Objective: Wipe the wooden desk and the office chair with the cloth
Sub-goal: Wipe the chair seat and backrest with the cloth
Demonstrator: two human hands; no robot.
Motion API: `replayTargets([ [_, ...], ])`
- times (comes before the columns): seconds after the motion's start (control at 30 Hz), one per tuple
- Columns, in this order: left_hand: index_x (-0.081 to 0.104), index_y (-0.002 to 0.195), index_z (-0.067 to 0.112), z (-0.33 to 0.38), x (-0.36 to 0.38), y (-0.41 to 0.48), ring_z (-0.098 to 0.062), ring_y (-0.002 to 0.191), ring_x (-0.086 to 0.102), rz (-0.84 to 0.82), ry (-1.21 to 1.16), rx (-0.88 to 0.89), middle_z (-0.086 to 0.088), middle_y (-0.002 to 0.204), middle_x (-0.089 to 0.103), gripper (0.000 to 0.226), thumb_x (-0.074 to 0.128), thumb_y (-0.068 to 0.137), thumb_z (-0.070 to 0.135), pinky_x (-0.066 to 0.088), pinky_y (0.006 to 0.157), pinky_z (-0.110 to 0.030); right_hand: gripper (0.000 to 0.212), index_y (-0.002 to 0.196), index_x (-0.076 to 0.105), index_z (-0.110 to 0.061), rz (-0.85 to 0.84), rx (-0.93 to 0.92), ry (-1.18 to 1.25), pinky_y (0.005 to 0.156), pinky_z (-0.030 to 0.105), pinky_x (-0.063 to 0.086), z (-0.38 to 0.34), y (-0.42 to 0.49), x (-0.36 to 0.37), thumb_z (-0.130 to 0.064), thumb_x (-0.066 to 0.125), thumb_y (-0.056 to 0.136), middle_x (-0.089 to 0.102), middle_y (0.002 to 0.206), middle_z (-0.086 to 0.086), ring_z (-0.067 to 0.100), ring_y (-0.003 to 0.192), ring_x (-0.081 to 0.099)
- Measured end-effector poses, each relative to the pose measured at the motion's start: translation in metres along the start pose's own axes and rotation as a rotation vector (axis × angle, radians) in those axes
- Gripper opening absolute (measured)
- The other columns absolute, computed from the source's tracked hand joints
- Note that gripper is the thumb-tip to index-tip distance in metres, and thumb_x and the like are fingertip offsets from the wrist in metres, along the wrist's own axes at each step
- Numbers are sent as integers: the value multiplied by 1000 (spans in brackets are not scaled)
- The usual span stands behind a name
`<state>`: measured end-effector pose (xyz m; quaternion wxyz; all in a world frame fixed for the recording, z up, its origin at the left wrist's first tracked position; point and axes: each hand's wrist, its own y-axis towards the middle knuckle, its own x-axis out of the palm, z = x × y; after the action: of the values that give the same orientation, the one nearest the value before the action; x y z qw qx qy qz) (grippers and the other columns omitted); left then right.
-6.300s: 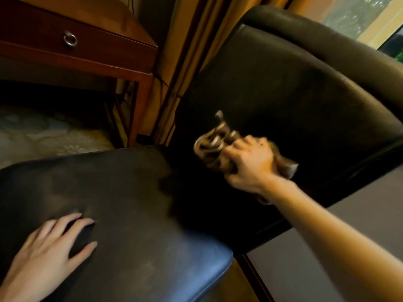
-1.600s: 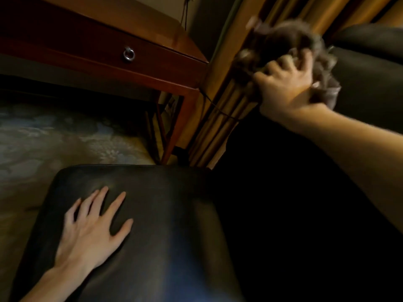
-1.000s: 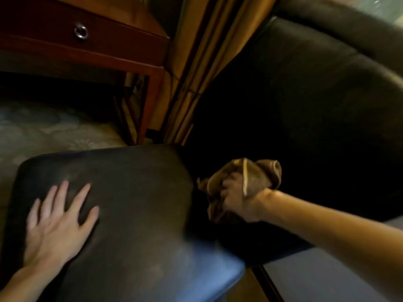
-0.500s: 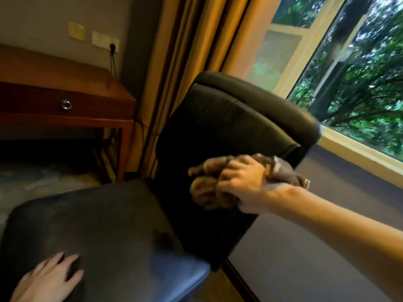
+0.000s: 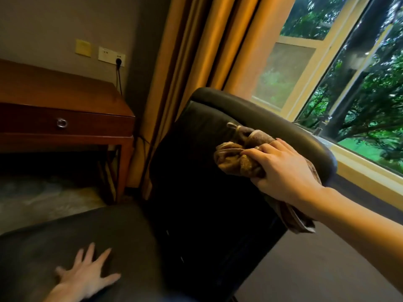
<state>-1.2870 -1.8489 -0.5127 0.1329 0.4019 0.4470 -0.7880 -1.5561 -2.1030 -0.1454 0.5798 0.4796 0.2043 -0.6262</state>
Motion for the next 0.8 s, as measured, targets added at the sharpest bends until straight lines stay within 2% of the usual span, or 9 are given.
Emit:
replayTargets([
  [0.1,-24,150,56,-17,-10,31,-37,154,-25,-9,79,-7,-6,165,-35,143,44,36,109,6,116,-76,61,134,61,-33,90,36,-4,112,47,39,1,43,23,-39,78,76,67,118,-1,28,120,52],
  [0.17,-29,149,53,-17,-23,39,-39,152,-29,-83,175,51,-7,163,-38,150,49,34,109,1,114,-78,60,133,62,-31,158,59,13,112,50,38,-5,81,38,-36,77,75,66,118,2,33,121,50],
  [0.27,-34,140,64,-34,-13,87,-36,149,-33,-82,170,35,8,160,-36,141,61,44,101,-6,110,-79,59,136,60,-26,213,98,45,115,55,34,-18,143,58,-33,75,79,63,126,9,39,124,49],
  [0.33,-27,132,76,-58,-14,105,-24,141,-46,-103,54,56,25,157,-26,122,77,68,74,-33,97,-75,58,136,57,-25,244,94,54,115,55,34,-27,185,71,-35,74,81,60,131,12,40,126,48],
  [0.4,-27,145,60,-64,-22,103,-23,136,-50,-180,-60,284,8,155,-39,98,52,89,74,-47,74,-61,59,136,56,-25,290,88,77,115,55,35,-38,222,81,-36,72,81,58,134,13,41,128,48],
  [0.47,-33,144,60,-51,-19,78,-33,144,-41,-135,236,245,9,149,-46,113,35,65,103,-31,95,-77,61,138,53,-23,307,79,122,116,55,32,-55,260,87,-37,70,81,55,138,17,43,130,45],
  [0.53,-30,145,61,-52,-3,68,-35,146,-39,-22,265,238,3,152,-47,125,42,54,106,-20,101,-81,64,142,50,-22,310,66,176,118,53,30,-77,292,91,-38,65,82,52,142,19,45,135,42],
  [0.67,24,157,53,-90,-10,70,-38,153,7,238,432,435,-18,163,34,117,25,55,111,6,109,-66,66,145,49,-23,377,37,274,116,47,32,-125,347,94,-43,55,82,49,147,14,40,139,39],
  [0.8,8,156,59,-107,-12,79,-25,154,-11,273,479,628,-14,170,11,107,32,64,107,-9,112,-64,66,141,53,-24,337,-29,284,106,43,39,-205,374,121,-40,58,76,54,138,12,39,131,46],
])
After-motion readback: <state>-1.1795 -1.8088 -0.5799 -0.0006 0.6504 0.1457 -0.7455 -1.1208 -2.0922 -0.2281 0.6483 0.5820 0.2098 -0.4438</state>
